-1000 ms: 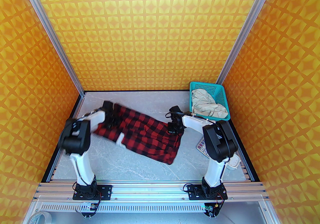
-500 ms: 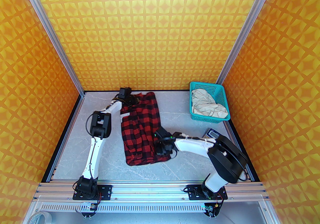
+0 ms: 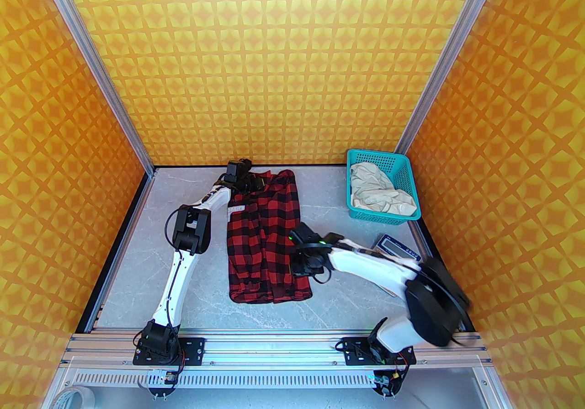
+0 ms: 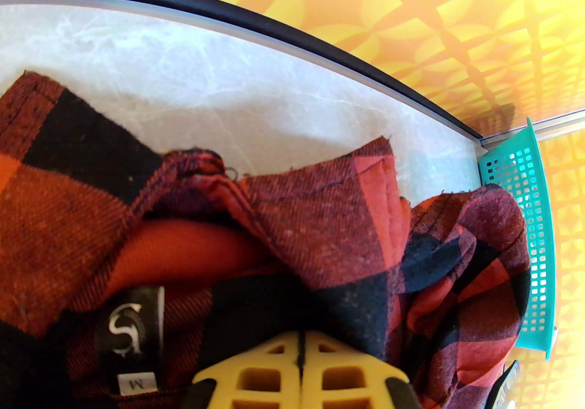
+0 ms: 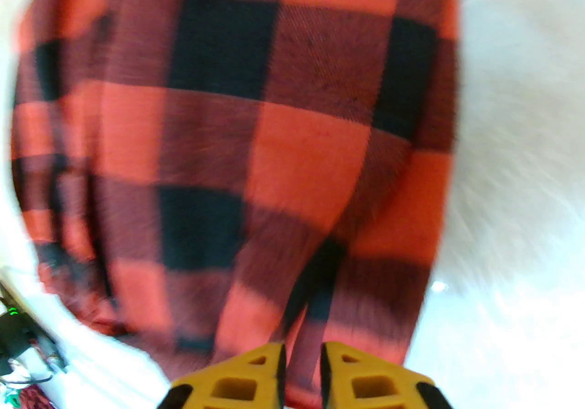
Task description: Fold and stack the mixed laundry pile
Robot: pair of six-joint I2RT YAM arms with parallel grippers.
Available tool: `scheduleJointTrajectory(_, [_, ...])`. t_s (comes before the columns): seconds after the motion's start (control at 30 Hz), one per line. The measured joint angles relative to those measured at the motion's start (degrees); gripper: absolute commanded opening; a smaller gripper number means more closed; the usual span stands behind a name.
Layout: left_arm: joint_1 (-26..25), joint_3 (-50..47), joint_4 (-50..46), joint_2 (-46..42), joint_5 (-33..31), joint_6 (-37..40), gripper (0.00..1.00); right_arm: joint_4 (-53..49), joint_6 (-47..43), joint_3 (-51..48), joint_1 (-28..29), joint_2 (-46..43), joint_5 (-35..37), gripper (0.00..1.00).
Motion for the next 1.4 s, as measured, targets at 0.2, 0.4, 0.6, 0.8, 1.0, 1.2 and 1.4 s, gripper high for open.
scheduleJointTrajectory(0.2, [-0.5, 0.0, 0.1, 0.0, 1.1, 0.1, 0.05, 3.5, -0.4, -1.8, 0.5, 1.6, -1.2, 0.18])
scheduleJointTrajectory(0.4, [-1.1, -2.7, -1.0, -2.7, 2.6, 2.4, 0.3, -0.6, 1.1, -4.8, 2.0, -7.4, -1.7, 0.27])
scheduleJointTrajectory(0.6, [-2.0, -7.1, -7.4, -13.6, 3.1, 5.6, 0.46, -3.1, 0.0, -3.5, -3.5, -17.2, -6.1, 0.39])
scheduleJointTrajectory(0.8, [-2.5, -30.0, -6.7, -38.1, 2.2, 6.5, 0.49, -2.0, -2.3, -9.1, -13.4, -16.4, -15.9, 0.51])
scheduleJointTrajectory(1.0, [-2.8, -62.2, -8.7, -64.0, -2.6, 6.1, 0.55, 1.1, -2.5, -14.2, -14.6, -12.4, -21.7, 0.5])
scheduleJointTrajectory(1.2, [-2.9, -85.4, -17.2, -79.2, -6.1, 3.2, 0.59, 2.6, -3.3, -15.8, -14.5, -9.6, -23.8, 0.48])
scheduleJointTrajectory(1.4, [-4.5, -95.6, -21.3, -85.6, -6.8, -0.9, 0.61, 4.0, -2.6, -16.1, -12.8, -9.5, -23.7, 0.44])
